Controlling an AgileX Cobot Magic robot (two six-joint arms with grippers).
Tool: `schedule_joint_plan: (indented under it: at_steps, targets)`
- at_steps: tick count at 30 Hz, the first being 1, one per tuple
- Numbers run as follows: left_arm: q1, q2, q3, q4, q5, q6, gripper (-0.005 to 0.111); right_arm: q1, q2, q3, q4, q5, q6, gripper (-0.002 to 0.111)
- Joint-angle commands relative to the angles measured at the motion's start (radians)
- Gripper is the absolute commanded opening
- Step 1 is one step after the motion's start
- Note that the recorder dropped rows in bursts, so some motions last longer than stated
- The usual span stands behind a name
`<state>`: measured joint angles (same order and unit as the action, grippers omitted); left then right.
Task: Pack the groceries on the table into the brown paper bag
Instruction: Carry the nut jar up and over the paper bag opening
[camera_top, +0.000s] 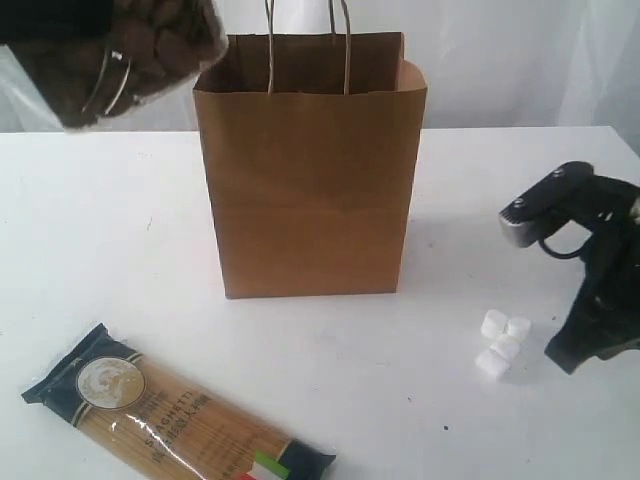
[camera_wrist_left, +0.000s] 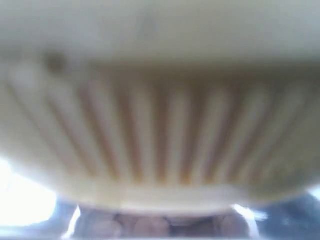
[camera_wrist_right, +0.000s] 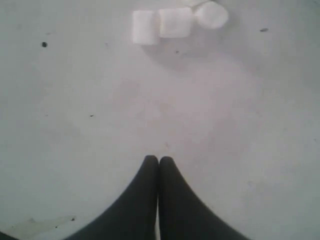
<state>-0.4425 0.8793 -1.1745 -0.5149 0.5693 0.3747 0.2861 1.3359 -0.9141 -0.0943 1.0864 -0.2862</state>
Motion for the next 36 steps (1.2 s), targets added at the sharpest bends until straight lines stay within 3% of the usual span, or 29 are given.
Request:
schedule_joint_plan:
  at_steps: [1, 8, 12, 15, 21, 27, 31, 36]
  targets:
    - [0.001, 0.037, -0.014, -0.129, -0.110, 0.133, 0.000, -0.098, -0.017, 0.040, 0.069, -0.131, -0.028, 0.000]
    - [0.001, 0.151, -0.014, -0.334, -0.305, 0.501, 0.000, -0.147, -0.017, 0.073, 0.214, -0.196, -0.122, 0.000]
    - [0.001, 0.217, -0.014, -0.348, -0.451, 0.540, 0.000, -0.190, 0.025, 0.075, 0.445, -0.178, -0.314, 0.000]
    - [0.001, 0.270, -0.014, -0.348, -0.499, 0.540, 0.000, -0.221, 0.077, 0.064, 0.548, -0.170, -0.346, 0.000]
    - [0.014, 0.372, -0.014, -0.290, -0.455, 0.597, 0.000, -0.236, 0.158, -0.016, 0.606, 0.011, -0.342, 0.000]
    - [0.159, 0.417, -0.028, -0.309, -0.436, 0.597, 0.000, -0.236, 0.136, -0.022, 0.668, 0.089, -0.339, 0.000]
    - [0.220, 0.465, -0.091, -0.387, -0.359, 0.636, 0.000, -0.236, 0.131, -0.022, 0.683, 0.123, -0.318, 0.000]
    - [0.222, 0.538, -0.166, -0.593, -0.216, 0.813, 0.000, -0.236, 0.131, -0.022, 0.696, 0.130, -0.284, 0.000]
